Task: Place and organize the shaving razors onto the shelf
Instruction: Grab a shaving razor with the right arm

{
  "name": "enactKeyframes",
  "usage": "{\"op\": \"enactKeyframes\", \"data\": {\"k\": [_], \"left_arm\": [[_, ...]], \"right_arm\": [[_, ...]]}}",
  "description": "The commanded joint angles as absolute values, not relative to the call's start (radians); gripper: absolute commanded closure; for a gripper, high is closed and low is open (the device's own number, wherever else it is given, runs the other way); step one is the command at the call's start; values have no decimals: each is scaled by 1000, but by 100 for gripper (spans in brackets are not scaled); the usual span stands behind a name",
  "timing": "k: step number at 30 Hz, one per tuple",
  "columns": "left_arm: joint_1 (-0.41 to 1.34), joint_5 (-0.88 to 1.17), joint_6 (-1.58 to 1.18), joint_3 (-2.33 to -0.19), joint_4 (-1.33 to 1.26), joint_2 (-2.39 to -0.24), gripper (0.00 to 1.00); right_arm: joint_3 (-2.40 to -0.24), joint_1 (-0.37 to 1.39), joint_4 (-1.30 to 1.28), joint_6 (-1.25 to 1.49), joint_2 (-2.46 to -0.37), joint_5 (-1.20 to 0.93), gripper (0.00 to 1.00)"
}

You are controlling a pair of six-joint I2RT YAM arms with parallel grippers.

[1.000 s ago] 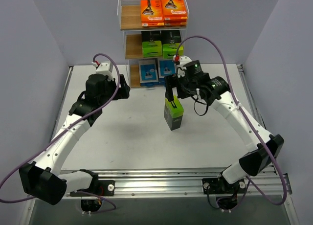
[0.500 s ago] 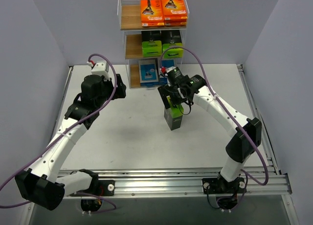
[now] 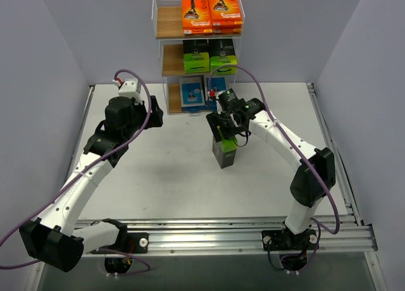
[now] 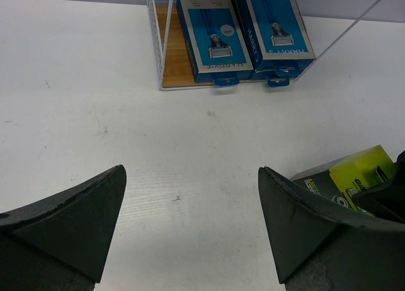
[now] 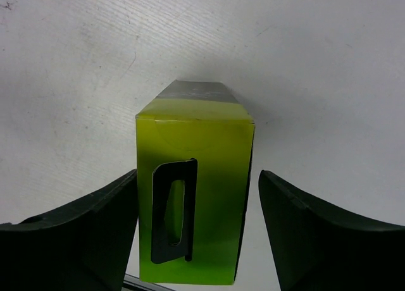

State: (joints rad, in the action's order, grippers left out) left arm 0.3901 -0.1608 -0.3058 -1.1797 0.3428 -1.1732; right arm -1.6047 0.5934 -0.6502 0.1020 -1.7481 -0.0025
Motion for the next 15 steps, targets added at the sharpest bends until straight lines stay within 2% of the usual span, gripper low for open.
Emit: {"op": "enactKeyframes", "data": {"k": [1,3,4,8,12,15], "left_arm": [[387,-156,-293,-1218,337,-1158,6],[388,-160,-291,-1218,337,-1155,6],[388,-161,-288,-1216,337,-1155,6],[387,-166,-285,-1218,337,-1151,6],[387,-166,-282,-1218,339,-1149,6],[387,-169,-278,-1218,341,-1149,6]], "right_arm": [[-1600,581,-656,87,-1750,-57,33],[-1609,581,-672,81,-1756,-66,36],[-1615,581,-689,78,-1766,-74,42],[-1652,580,-738,60,-1787,-90,53],[-1696,581,-784,41,-1805,-106,57],[-1729,580,-830,26,-1824,-121,70]]}}
